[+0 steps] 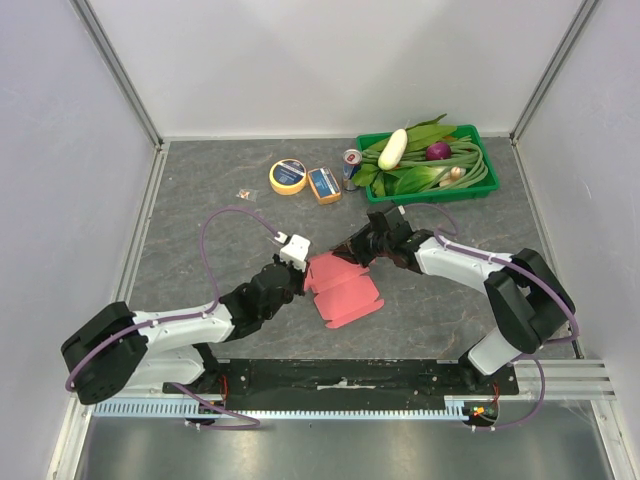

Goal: Fold the paper box

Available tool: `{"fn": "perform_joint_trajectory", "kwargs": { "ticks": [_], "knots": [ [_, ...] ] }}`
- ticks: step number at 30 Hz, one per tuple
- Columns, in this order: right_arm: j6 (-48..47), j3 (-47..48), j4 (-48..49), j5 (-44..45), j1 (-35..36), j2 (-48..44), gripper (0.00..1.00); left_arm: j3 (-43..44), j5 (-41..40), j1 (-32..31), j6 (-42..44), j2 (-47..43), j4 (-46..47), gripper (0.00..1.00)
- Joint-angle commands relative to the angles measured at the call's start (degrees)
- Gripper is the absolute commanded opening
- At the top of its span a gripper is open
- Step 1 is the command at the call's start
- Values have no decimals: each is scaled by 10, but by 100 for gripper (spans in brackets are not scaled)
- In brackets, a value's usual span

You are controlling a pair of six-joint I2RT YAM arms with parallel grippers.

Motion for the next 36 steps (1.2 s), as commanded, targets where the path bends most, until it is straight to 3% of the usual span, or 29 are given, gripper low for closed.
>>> {"fn": "perform_joint_trajectory", "kwargs": {
  "ticks": [1, 3, 5, 7, 8, 11, 19, 23, 26, 32, 36],
  "knots": [
    [16, -18, 19, 0, -2, 2, 17, -3, -37, -6, 5, 2, 40, 8],
    [15, -24, 24, 0, -3, 0, 16, -1, -43, -6, -9, 2, 25, 14],
    [16, -30, 29, 0, -2, -2, 13, 3, -41, -6, -38, -5, 5, 29],
    [15, -41, 36, -5, -3, 0, 11, -2, -20, -6, -75, -20, -20, 37],
    [15, -45, 53, -7, -2, -1, 10, -7, -7, -6, -87, -42, -25, 44],
    [12, -66, 80, -16, -3, -4, 5, -22, 25, -6, -145, -102, -59, 54],
    [-31, -135, 172, -24, -4, -33, 0, -14, 34, 1, -231, -224, -216, 61],
    [-48, -182, 332, -37, -9, -38, 0, -8, 37, 17, -262, -226, -257, 63],
    [-62, -209, 434, -52, -16, -34, 0, -17, 60, 44, -288, -220, -259, 63],
    [-94, -197, 496, -77, -25, -16, 0, -44, 168, 142, -307, -223, -220, 63],
    [-82, -190, 558, -93, -27, 37, 0, -34, 240, 171, -272, -209, -174, 66]
  ]
}}
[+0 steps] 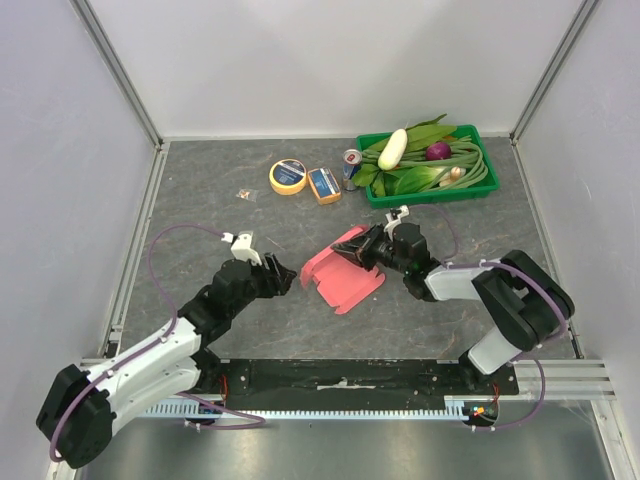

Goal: Fold the paper box

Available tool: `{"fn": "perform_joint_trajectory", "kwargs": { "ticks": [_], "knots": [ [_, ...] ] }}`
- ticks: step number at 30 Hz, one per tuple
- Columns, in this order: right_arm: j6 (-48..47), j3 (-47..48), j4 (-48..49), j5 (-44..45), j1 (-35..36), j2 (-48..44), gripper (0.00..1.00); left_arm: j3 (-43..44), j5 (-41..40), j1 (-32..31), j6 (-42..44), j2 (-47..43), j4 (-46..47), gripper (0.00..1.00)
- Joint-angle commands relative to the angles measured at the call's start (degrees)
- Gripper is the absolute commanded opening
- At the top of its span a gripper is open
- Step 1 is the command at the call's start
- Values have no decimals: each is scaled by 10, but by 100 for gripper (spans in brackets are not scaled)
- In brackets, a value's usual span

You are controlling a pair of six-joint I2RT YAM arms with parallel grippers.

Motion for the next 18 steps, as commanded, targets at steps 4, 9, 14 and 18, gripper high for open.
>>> {"fn": "perform_joint_trajectory", "kwargs": {
  "ticks": [4, 9, 14, 18],
  "knots": [
    [17, 11, 190, -36, -4, 100, 0, 56, 86, 21, 47, 57, 40, 65],
    [17, 7, 223, -36, -4, 124, 0, 89, 86, 20, 78, 110, 35, 56],
    [12, 7, 222, -38, -4, 129, 2, 99, 73, 19, 104, 147, 34, 46],
    [15, 5, 231, -38, -4, 137, 2, 113, 55, 16, 112, 169, 33, 43]
  ]
}}
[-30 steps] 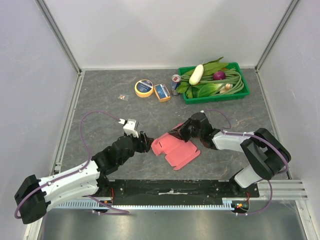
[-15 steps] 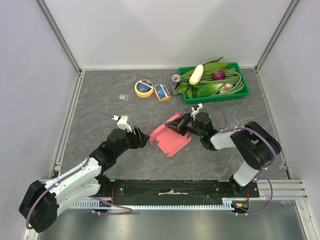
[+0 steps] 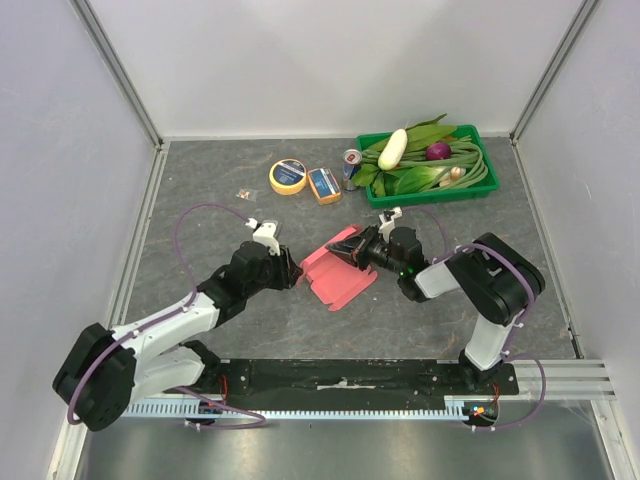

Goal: Fold the paper box

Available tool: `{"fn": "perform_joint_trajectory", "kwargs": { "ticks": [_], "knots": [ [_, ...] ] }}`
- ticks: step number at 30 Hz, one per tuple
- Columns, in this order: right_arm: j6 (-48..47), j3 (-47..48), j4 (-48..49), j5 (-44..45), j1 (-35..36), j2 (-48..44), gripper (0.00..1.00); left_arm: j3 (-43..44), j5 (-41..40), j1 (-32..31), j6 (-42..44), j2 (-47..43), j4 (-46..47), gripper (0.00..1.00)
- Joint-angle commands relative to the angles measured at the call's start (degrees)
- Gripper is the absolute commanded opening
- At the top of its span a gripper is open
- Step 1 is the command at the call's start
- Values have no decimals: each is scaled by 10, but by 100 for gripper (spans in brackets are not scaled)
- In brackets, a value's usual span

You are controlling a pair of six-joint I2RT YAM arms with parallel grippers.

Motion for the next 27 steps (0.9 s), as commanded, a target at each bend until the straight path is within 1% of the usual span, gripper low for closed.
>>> {"fn": "perform_joint_trajectory", "kwargs": {
  "ticks": [1, 8, 12, 15, 16, 18, 23, 27],
  "knots": [
    [0, 3, 50, -5, -2, 13, 1, 37, -23, -3, 39, 20, 15, 42],
    [5, -7, 57, 6, -2, 19, 1, 55, -33, -12, 25, 72, 40, 40],
    [-17, -3, 52, 4, -2, 24, 1, 66, -43, -23, 22, 113, 57, 38],
    [-57, -6, 31, 2, -1, 21, 0, 55, -45, -26, 21, 106, 59, 38],
    [-66, -9, 28, 4, -2, 19, 0, 50, -45, -26, 20, 91, 63, 38],
    [-95, -16, 31, 4, -2, 19, 0, 36, -45, -26, 18, 75, 63, 40],
    [-116, -24, 38, 9, -3, 21, 0, 5, -34, -26, 18, 17, 36, 54],
    [-109, -22, 42, 12, -2, 24, 0, -19, -43, -32, 14, 1, 24, 57]
  ]
}}
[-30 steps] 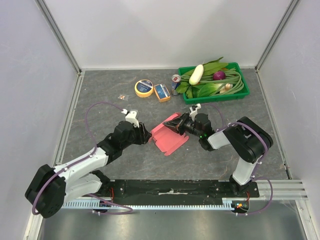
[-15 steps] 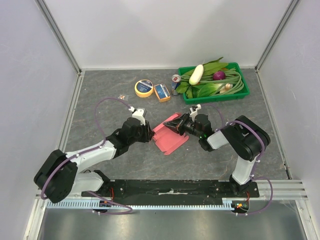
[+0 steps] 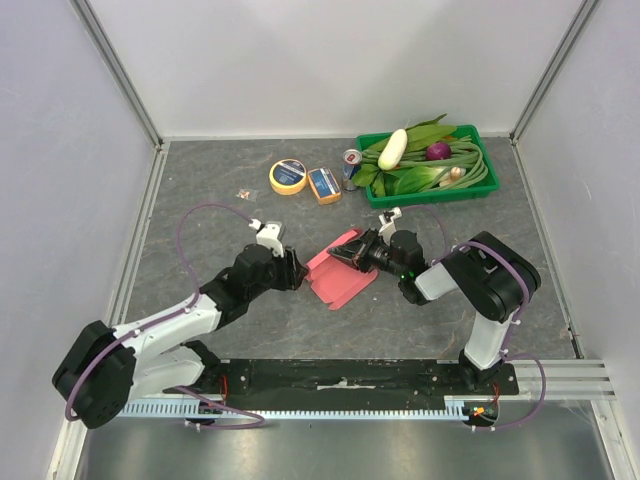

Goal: Fold the paper box

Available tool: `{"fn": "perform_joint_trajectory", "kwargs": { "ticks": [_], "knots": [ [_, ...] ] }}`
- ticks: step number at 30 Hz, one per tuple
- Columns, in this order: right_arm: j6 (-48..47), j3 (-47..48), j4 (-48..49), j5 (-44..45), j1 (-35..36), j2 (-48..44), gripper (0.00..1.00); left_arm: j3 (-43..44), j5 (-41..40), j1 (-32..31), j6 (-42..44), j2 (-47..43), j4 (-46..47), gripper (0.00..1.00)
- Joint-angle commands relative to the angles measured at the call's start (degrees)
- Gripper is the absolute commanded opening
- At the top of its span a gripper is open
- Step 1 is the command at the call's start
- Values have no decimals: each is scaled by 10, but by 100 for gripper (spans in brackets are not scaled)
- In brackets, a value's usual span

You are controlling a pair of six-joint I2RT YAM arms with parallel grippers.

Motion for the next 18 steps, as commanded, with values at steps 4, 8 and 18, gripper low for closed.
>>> {"fn": "perform_joint_trajectory", "kwargs": {
  "ticks": [4, 8, 18],
  "knots": [
    [-24, -1, 12, 12, -3, 9, 0, -30, -33, -16, -26, -15, -9, 50],
    [-14, 4, 12, 11, -3, 17, 0, -34, -69, -25, -83, -47, -36, 34],
    [-8, 6, 15, 7, -7, 18, 0, -31, -182, -24, -198, -160, -179, 55]
  ]
}}
